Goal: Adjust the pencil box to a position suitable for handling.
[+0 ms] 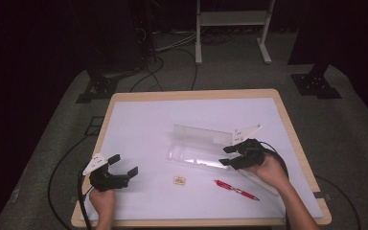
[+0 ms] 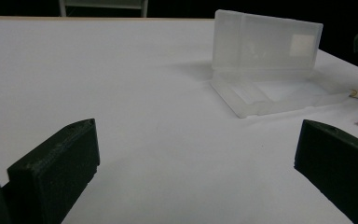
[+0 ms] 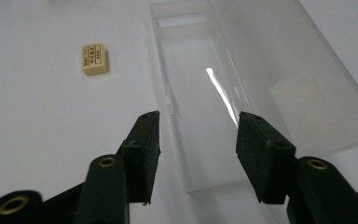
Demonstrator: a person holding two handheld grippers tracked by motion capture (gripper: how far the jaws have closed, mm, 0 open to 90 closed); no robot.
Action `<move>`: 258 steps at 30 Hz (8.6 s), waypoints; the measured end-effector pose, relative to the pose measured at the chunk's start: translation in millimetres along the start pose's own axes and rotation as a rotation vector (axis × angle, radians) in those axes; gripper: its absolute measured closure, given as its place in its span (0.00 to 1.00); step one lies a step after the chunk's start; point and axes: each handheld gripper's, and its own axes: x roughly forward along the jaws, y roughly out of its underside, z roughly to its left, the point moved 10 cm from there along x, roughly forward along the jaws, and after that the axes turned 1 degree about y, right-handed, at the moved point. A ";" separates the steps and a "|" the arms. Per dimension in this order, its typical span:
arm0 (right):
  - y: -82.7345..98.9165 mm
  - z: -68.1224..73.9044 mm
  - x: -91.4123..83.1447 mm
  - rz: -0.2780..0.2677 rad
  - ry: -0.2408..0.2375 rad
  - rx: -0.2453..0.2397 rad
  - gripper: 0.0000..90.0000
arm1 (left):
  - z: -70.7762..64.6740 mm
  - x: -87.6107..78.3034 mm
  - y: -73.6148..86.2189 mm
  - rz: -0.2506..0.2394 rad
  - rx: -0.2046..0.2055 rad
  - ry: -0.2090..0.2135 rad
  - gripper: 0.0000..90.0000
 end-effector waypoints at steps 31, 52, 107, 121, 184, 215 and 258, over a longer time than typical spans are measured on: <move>74.2 -12.0 -43.7 0.014 0.081 0.148 0.42 | -0.6 -0.5 0.7 0.005 -0.002 0.006 0.00; 112.5 -0.8 -46.3 0.083 0.083 0.169 0.59 | -2.7 -1.7 0.7 0.001 0.008 0.014 0.00; 93.8 -8.5 -60.0 0.066 0.113 0.091 0.87 | 0.3 -1.3 0.3 -0.003 -0.016 -0.001 0.00; 68.2 -13.0 -55.8 0.040 0.097 0.058 0.87 | 0.2 -1.5 0.2 -0.004 -0.010 0.001 0.00; -29.5 -13.4 -9.2 0.043 0.000 -0.084 0.87 | 0.0 0.0 -0.1 -0.002 -0.010 0.004 0.00; -46.9 -11.3 15.6 0.073 -0.024 -0.109 0.87 | -0.1 0.3 0.4 0.004 -0.003 0.005 0.00; -30.2 -19.4 71.5 0.170 -0.058 -0.115 0.86 | -0.2 0.1 0.1 0.000 -0.005 0.008 0.00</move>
